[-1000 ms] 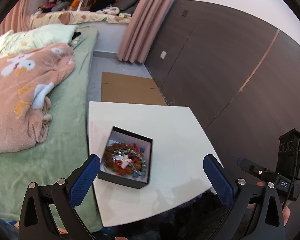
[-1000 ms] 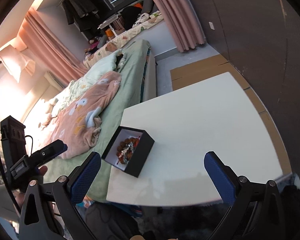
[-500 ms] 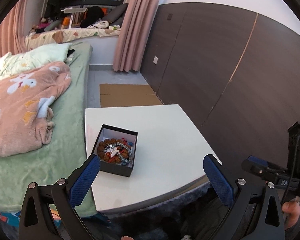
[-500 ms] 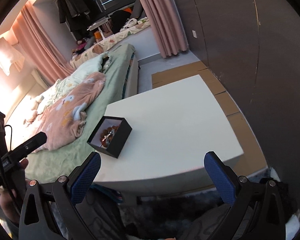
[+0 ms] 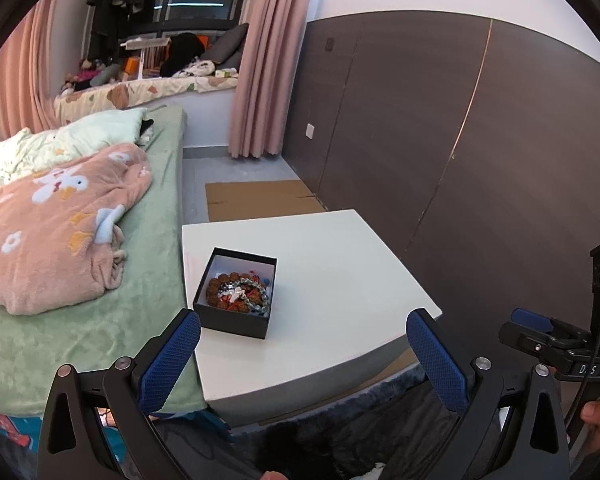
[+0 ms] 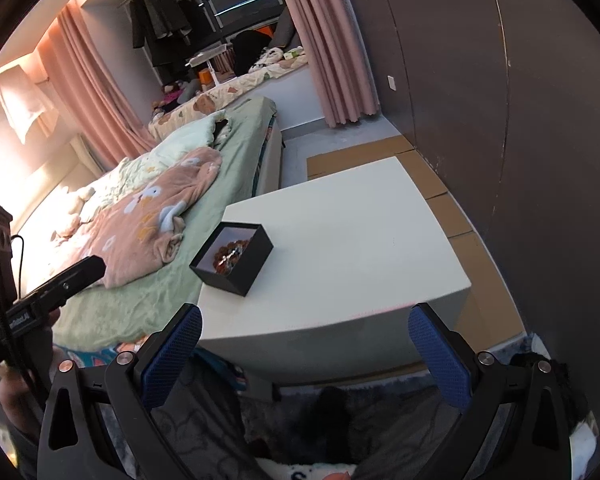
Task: Organize jewelry
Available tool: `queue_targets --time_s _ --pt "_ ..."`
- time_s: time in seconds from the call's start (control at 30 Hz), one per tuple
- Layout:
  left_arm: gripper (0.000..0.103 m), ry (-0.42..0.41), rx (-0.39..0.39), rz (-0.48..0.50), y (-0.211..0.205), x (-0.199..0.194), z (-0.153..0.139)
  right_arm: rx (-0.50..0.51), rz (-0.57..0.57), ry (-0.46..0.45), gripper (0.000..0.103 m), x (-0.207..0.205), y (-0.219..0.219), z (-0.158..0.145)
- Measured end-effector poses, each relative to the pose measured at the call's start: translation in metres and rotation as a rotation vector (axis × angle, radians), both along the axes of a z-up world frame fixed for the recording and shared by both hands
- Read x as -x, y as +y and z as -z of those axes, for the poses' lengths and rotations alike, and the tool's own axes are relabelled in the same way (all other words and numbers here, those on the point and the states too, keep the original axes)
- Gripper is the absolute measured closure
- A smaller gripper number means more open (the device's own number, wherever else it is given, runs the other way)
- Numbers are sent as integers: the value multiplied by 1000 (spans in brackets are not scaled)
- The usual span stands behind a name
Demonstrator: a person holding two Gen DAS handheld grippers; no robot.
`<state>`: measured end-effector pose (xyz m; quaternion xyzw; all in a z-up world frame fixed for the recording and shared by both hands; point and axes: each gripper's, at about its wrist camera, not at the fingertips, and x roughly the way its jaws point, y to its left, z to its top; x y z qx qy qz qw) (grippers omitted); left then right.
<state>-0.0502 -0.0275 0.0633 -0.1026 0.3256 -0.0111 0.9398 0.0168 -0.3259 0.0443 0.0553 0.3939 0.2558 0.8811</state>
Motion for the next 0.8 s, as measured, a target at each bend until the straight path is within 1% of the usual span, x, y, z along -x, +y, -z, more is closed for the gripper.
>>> queue_targets --time_s 0.17,0.33,0.6,0.7,0.8 --pt "0 -17 -15 2 -4 11 -1 -20 -1 -24 0 10 -8 -2" --pt "0 -16 -7 4 -3 18 0 -11 -5 -33 0 18 -8 -1" --pt "0 -43 2 14 -6 31 -6 7 -3 -49 0 27 -5 -3" --pt "0 -55 -7 20 -7 34 -7 7 4 -57 0 32 -6 -4" --pt "0 -53 0 15 -6 37 -6 9 9 -50 0 34 -9 -3"
